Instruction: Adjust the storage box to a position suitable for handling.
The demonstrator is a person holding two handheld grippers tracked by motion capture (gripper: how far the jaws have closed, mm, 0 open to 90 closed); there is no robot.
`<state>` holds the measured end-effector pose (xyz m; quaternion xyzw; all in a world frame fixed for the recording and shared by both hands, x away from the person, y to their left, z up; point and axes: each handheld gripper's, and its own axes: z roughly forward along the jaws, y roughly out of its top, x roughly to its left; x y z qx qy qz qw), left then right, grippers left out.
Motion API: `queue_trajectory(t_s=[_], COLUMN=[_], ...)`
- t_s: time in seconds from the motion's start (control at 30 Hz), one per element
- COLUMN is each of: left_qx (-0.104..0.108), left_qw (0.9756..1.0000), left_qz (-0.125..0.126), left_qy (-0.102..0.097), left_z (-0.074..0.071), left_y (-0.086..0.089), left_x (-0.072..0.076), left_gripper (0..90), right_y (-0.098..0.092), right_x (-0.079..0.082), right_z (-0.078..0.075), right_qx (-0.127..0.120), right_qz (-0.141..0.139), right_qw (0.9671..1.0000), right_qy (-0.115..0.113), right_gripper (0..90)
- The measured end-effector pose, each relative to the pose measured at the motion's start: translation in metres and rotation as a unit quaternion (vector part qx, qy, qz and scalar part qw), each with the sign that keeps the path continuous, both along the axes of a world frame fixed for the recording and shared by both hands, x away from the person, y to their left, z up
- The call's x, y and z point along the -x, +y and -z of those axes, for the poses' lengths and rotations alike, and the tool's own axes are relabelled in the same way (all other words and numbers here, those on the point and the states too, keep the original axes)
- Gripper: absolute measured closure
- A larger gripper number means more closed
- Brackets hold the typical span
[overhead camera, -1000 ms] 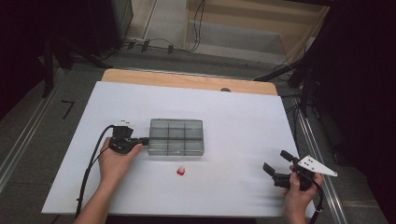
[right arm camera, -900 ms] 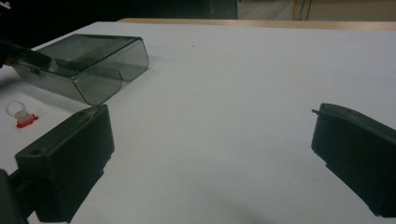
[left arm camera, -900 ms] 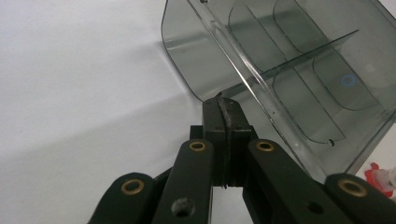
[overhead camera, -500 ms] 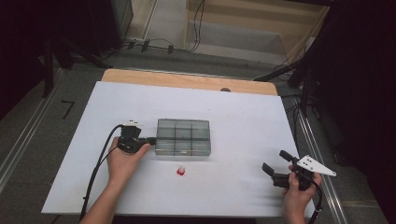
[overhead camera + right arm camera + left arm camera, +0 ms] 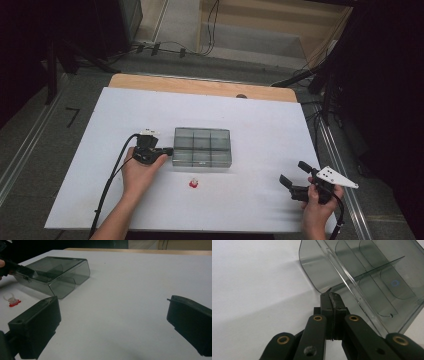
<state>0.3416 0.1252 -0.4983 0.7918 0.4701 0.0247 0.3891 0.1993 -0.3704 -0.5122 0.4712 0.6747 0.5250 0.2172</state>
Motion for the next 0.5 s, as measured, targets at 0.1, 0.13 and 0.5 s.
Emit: queue_trajectory(t_s=[0.1, 0.13, 0.5], left_qx=[-0.001, -0.001, -0.001], left_qw=[1.0, 1.0, 0.9999], left_qz=[0.003, 0.003, 0.007], left_qy=[-0.003, -0.005, -0.011], left_z=[0.0, 0.001, 0.002], left_y=[-0.003, -0.004, -0.013], left_x=[0.0, 0.0, -0.002], left_gripper=[89.6, 89.6, 89.6], right_y=[0.001, 0.001, 0.006], right_x=[0.0, 0.0, -0.001], right_z=[0.0, 0.0, 0.0], right_qx=[0.0, 0.0, 0.008], right_qz=[-0.001, -0.002, -0.005], right_qw=[1.0, 1.0, 1.0], right_qy=[0.001, 0.001, 0.0], right_gripper=[0.0, 0.0, 0.0])
